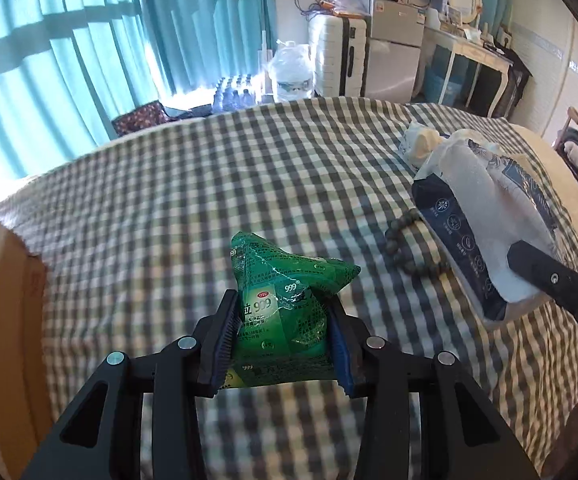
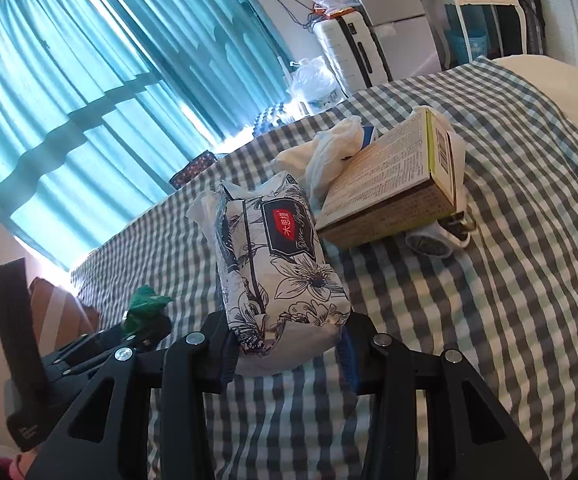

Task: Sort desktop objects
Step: 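Lower the green packet and tissue pack into the cardboard box, open both grippers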

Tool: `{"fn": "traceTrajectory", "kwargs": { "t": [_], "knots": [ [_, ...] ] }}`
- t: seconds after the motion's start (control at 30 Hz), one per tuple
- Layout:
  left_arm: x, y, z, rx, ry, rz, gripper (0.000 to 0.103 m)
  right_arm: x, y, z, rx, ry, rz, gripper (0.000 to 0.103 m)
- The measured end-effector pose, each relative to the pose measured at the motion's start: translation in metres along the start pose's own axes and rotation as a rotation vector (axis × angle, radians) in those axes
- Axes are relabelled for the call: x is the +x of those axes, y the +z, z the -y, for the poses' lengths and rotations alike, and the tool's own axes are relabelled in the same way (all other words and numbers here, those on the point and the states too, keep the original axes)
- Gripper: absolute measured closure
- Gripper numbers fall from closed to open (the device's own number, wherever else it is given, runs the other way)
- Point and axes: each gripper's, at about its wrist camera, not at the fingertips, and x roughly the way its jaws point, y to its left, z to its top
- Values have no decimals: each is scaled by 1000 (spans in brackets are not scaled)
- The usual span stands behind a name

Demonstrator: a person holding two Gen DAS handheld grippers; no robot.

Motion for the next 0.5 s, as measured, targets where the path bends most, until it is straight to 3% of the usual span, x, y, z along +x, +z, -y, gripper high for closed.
{"fn": "traceTrajectory", "kwargs": {
  "t": [0.2, 0.5],
  "knots": [
    [-51, -21, -30, -69, -18, 28, 60, -35, -27, -22, -34, 10, 6, 62],
    [-120, -32, -80, -121, 4, 87, 60, -93, -49, -110, -204, 41, 66, 62]
  ]
}}
